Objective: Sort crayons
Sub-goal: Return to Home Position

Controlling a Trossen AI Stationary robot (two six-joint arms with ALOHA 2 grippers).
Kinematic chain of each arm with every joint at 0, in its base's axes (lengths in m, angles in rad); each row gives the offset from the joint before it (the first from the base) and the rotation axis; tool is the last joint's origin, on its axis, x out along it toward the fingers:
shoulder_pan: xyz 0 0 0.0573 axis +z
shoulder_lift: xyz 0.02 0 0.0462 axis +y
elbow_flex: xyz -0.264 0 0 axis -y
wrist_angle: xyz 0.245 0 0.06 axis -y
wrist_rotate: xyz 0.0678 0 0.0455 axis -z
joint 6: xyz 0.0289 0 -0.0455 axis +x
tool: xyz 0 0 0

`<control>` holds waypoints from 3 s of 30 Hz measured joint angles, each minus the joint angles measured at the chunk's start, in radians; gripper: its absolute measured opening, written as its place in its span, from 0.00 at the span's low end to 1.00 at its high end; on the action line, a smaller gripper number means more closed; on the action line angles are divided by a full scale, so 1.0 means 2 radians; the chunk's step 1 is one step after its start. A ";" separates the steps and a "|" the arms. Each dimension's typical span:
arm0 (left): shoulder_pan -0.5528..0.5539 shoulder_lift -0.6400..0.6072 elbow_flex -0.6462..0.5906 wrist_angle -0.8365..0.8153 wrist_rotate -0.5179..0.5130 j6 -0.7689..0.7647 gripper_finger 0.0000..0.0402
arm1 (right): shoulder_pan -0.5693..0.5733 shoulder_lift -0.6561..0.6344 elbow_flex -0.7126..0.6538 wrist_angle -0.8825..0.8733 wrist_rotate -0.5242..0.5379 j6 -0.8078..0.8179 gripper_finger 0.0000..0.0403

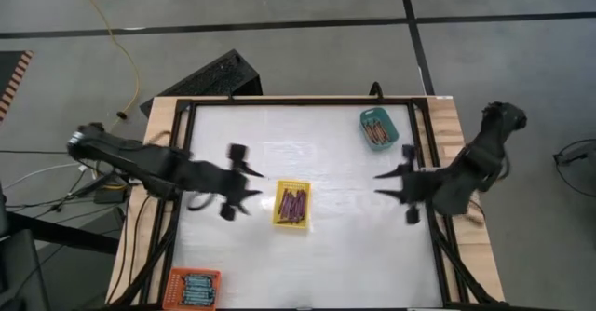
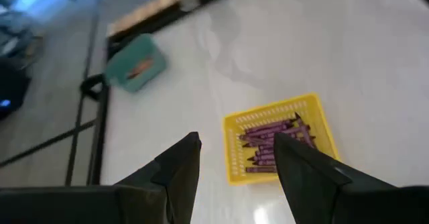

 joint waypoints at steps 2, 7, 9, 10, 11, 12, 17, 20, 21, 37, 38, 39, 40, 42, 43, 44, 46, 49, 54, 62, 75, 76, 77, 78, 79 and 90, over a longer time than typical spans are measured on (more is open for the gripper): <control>-0.016 -0.054 -0.032 0.002 -0.029 -0.032 0.44 | 0.006 -0.038 -0.020 0.011 0.001 -0.005 0.34; -0.082 -0.172 -0.124 0.009 -0.123 -0.124 0.44 | 0.020 -0.121 -0.087 0.067 0.002 -0.033 0.34; -0.114 -0.207 -0.159 0.010 -0.160 -0.158 0.44 | 0.023 -0.149 -0.117 0.089 0.003 -0.046 0.34; -0.130 -0.222 -0.175 0.010 -0.179 -0.175 0.44 | 0.023 -0.161 -0.131 0.099 0.003 -0.052 0.34; -0.146 -0.236 -0.190 0.012 -0.198 -0.191 0.44 | 0.022 -0.175 -0.147 0.110 0.004 -0.056 0.34; -0.161 -0.247 -0.206 0.017 -0.216 -0.204 0.44 | 0.022 -0.187 -0.162 0.121 0.006 -0.057 0.34; -0.220 -0.285 -0.278 0.099 -0.282 -0.202 0.44 | 0.021 -0.261 -0.239 0.199 0.018 -0.076 0.34; -0.237 -0.300 -0.321 0.172 -0.308 -0.164 0.44 | 0.021 -0.306 -0.291 0.277 0.024 -0.120 0.34; -0.240 -0.305 -0.336 0.195 -0.309 -0.151 0.44 | 0.021 -0.320 -0.309 0.308 0.028 -0.139 0.34; -0.182 -0.473 -0.582 0.422 -0.254 -0.081 0.44 | -0.074 -0.477 -0.508 0.480 0.055 -0.224 0.34; -0.175 -0.488 -0.584 0.411 -0.245 -0.077 0.44 | -0.085 -0.477 -0.516 0.480 0.056 -0.218 0.34; -0.168 -0.501 -0.584 0.398 -0.236 -0.077 0.44 | -0.096 -0.478 -0.522 0.476 0.056 -0.210 0.34; -0.161 -0.513 -0.584 0.381 -0.233 -0.075 0.44 | -0.105 -0.477 -0.526 0.475 0.056 -0.201 0.34; -0.148 -0.533 -0.584 0.364 -0.221 -0.066 0.44 | -0.127 -0.478 -0.535 0.457 0.056 -0.181 0.34; -0.142 -0.543 -0.584 0.355 -0.217 -0.057 0.44 | -0.138 -0.478 -0.539 0.445 0.056 -0.167 0.34; -0.137 -0.553 -0.584 0.347 -0.216 -0.051 0.44 | -0.150 -0.477 -0.544 0.436 0.055 -0.154 0.34; -0.127 -0.566 -0.584 0.332 -0.220 -0.041 0.44 | -0.170 -0.477 -0.555 0.430 0.047 -0.131 0.34; -0.117 -0.574 -0.584 0.334 -0.224 -0.025 0.44 | -0.198 -0.477 -0.579 0.429 0.033 -0.096 0.34; -0.114 -0.572 -0.584 0.331 -0.240 -0.012 0.44 | -0.228 -0.476 -0.591 0.474 0.014 -0.096 0.34; -0.114 -0.573 -0.585 0.328 -0.267 -0.051 0.44 | -0.249 -0.477 -0.593 0.477 0.017 -0.101 0.34; -0.114 -0.573 -0.585 0.328 -0.267 -0.035 0.44 | -0.251 -0.477 -0.593 0.476 0.017 -0.101 0.34; -0.114 -0.573 -0.585 0.328 -0.267 -0.035 0.44 | -0.251 -0.477 -0.593 0.476 0.017 -0.101 0.34; -0.114 -0.573 -0.585 0.328 -0.267 -0.035 0.44 | -0.251 -0.477 -0.594 0.476 0.017 -0.101 0.34; -0.114 -0.573 -0.585 0.328 -0.267 -0.035 0.44 | -0.251 -0.477 -0.594 0.476 0.017 -0.101 0.34; -0.114 -0.573 -0.585 0.328 -0.267 -0.035 0.44 | -0.251 -0.477 -0.594 0.476 0.017 -0.101 0.34; -0.114 -0.573 -0.583 0.317 -0.267 -0.035 0.44 | -0.251 -0.477 -0.594 0.476 0.017 -0.101 0.34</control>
